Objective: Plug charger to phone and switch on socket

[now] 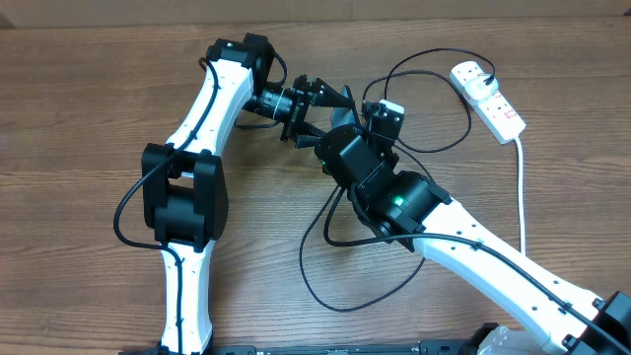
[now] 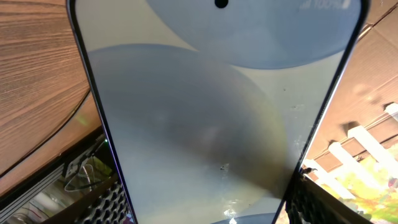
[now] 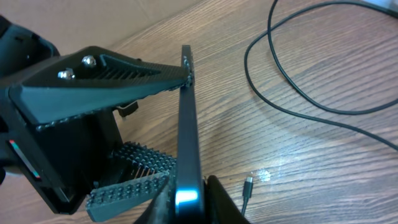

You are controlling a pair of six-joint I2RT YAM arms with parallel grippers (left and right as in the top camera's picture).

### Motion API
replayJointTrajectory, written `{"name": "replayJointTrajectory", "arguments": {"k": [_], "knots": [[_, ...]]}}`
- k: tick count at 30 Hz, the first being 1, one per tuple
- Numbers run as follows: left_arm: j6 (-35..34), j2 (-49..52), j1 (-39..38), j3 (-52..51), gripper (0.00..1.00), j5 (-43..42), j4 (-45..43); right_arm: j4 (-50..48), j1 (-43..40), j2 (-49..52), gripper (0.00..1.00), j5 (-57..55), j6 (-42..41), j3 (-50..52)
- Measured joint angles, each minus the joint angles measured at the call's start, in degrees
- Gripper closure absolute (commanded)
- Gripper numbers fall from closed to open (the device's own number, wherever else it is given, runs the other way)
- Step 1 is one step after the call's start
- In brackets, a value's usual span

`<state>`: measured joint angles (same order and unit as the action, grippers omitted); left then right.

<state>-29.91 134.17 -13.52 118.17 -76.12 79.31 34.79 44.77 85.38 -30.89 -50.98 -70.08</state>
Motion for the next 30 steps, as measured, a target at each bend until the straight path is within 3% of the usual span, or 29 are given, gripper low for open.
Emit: {"name": "replayJointTrajectory", "arguments": {"k": [8, 21, 25, 28, 30], "knots": [[-0.02, 0.00, 0.00, 0.00, 0.33, 0.09, 0.00, 0.09, 0.00, 0.00, 0.96, -0.02, 0.24, 0.00], [-0.04, 0.00, 0.00, 0.00, 0.27, 0.26, -0.04, 0.24, 0.00, 0.00, 0.96, -0.04, 0.81, 0.00], [-0.09, 0.00, 0.00, 0.02, 0.16, -0.17, -0.33, -0.26, 0.00, 0.00, 0.96, -0.02, 0.57, 0.00], [0.11, 0.00, 0.00, 0.17, 0.02, -0.83, -1.60, -0.94, -0.02, 0.09, 0.96, -0.04, -0.98, 0.00], [0.02, 0.00, 0.00, 0.33, 0.00, -1.05, -2.91, -1.20, -0.04, 0.09, 0.96, -0.55, -2.95, 0.00]]}}
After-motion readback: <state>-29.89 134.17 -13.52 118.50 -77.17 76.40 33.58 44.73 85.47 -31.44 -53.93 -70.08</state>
